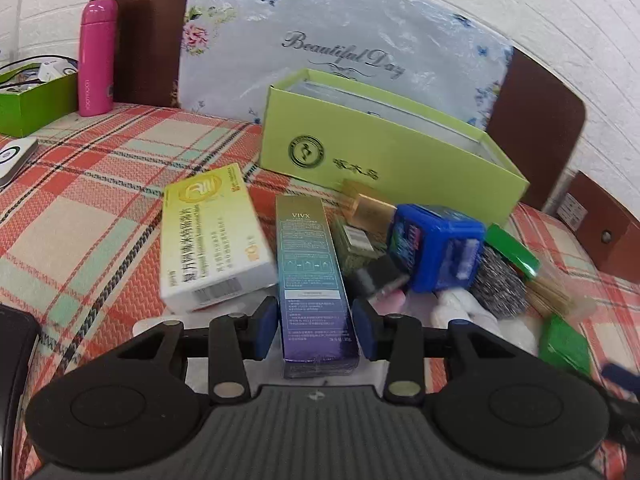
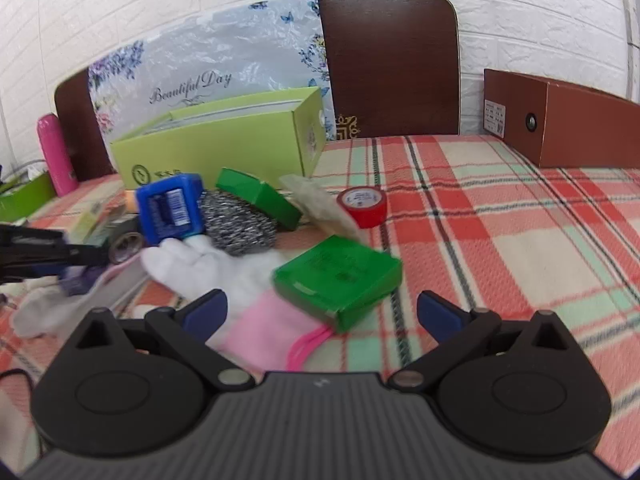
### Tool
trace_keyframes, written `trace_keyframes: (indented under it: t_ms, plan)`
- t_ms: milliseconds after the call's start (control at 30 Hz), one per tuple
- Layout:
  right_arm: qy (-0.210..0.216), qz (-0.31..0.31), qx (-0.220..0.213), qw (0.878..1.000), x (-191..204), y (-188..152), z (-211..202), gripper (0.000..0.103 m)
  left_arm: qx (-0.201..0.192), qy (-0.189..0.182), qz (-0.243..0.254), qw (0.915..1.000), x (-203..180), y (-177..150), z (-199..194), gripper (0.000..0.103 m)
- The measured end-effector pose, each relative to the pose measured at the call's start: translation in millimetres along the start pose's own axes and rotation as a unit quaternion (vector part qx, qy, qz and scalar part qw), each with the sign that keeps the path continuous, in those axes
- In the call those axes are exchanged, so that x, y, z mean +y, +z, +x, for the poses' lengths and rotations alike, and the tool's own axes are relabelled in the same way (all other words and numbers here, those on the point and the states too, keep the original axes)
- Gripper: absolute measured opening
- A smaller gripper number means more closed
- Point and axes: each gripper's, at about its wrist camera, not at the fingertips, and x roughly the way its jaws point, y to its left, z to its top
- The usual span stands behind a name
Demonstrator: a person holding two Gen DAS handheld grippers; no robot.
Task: Organize objects
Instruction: 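Grasp the teal VIVX box with left tool while right tool grasps green square box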
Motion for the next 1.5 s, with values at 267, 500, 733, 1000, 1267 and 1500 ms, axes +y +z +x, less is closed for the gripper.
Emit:
trace_keyframes:
  t_ms: [267, 500, 733, 1000, 1267, 1500]
  plan:
    - [0.045, -0.036, 0.040, 0.998, -13, 15, 41, 0.086, 0.021, -0.053, 0.013, 0.9983, 10, -26, -53, 0.043]
    - [0.090, -0.002, 0.036, 0.995, -8, -10, -2, 0.084, 0.029, -0.045, 0.021, 0.9983, 6, -36, -52, 0.043]
    - [0.140, -0.013, 0.051, 0.989, 14, -33, -34, 0.100, 0.015, -0.014, 0.020, 0.9996, -4, -29, -39, 0.058]
    - [0.131, -0.086, 0.058, 0.986, 27, -43, -43, 0.097, 0.022, -0.015, 0.022, 0.9994, -4, -19, -27, 0.051]
    - [0.129, -0.112, 0.056, 0.984, 28, -41, -41, 0.091, 0.033, 0.001, 0.035, 0.9988, -8, -19, -15, 0.051]
    - [0.130, -0.115, 0.052, 0.984, 35, -41, -39, 0.070, 0.033, -0.001, 0.035, 0.9988, -3, -21, -18, 0.043]
